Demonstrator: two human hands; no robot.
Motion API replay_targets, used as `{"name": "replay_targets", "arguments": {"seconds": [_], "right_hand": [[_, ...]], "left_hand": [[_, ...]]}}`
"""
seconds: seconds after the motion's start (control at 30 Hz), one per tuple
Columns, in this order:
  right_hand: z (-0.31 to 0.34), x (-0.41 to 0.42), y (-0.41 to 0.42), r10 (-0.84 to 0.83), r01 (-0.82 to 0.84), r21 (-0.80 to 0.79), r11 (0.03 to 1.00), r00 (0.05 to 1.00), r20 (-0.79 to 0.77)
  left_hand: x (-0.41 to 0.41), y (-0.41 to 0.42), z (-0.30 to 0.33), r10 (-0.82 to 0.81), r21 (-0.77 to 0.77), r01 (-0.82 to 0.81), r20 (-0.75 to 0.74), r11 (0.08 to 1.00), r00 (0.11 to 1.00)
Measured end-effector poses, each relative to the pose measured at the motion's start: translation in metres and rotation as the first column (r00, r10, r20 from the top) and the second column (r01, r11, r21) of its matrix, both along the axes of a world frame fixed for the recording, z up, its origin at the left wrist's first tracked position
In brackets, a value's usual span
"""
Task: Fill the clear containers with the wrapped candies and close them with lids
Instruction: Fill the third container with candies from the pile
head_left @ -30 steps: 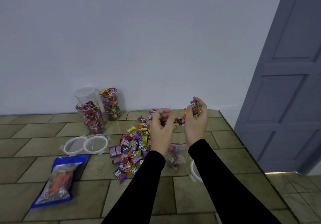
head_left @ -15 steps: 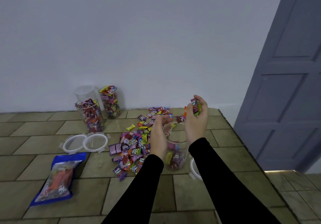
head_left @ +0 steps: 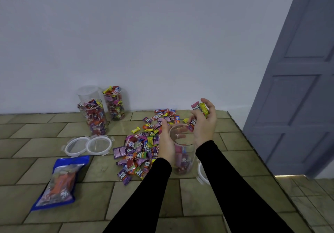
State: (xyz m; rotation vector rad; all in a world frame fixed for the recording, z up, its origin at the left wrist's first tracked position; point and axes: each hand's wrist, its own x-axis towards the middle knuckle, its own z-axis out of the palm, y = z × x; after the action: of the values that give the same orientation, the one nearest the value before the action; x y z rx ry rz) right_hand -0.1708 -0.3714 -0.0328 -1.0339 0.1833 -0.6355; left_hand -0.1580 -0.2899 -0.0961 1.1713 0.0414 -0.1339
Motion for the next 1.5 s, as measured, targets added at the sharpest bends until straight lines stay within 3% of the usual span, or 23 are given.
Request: {"name": "replay_targets", "arguments": {"seconds": [0.23,0.4,0.53,0.67,1.0,1.2,1.3,1.4,1.5], "right_hand": [[0.001,0.0,0.0,0.025,-0.024,-0.134,0.991,1.0,0.009],[-0.001,0.002,-0.001,0.026,-0.029,-0.143,0.989,0.999,-0.026],[0.002,-0.004,-0.001,0.089,-0.081,-0.176,0.981,0.995,0.036],[-0.001,0.001,-0.001,0.042,-0.039,-0.188,0.982,0.999,0.014],[0.004,0.007,0.001,0.128,-0.188,-0.235,0.954,0.96,-0.249],[0.015,0.023,-0.008,0.256,-0.399,-0.337,0.852,0.882,-0.396],[0.017,0.034,-0.015,0.268,-0.404,-0.315,0.859,0.878,-0.396],[0.011,0.042,-0.028,0.287,-0.395,-0.204,0.896,0.864,-0.412],[-0.019,0.057,-0.04,0.251,-0.389,-0.201,0.899,0.834,-0.491]], "left_hand": [[0.0,-0.002,-0.003,0.024,-0.029,-0.024,-0.001,0.999,1.0],[-0.001,-0.004,-0.001,0.048,-0.013,-0.048,0.033,0.999,0.998],[0.0,-0.003,-0.002,0.051,-0.003,-0.051,0.035,0.999,0.998],[0.0,-0.003,0.0,0.05,-0.022,-0.049,0.037,0.999,0.998],[0.0,0.001,0.002,-0.004,0.076,0.0,0.047,0.997,0.999],[-0.001,0.008,0.005,-0.052,0.103,0.046,0.057,0.994,0.997],[0.006,0.011,0.003,0.013,0.072,-0.016,0.051,0.997,0.999],[0.014,0.018,-0.001,0.114,0.184,-0.123,0.056,0.975,0.992],[0.028,0.023,-0.006,0.213,0.302,-0.23,0.089,0.925,0.973]]}}
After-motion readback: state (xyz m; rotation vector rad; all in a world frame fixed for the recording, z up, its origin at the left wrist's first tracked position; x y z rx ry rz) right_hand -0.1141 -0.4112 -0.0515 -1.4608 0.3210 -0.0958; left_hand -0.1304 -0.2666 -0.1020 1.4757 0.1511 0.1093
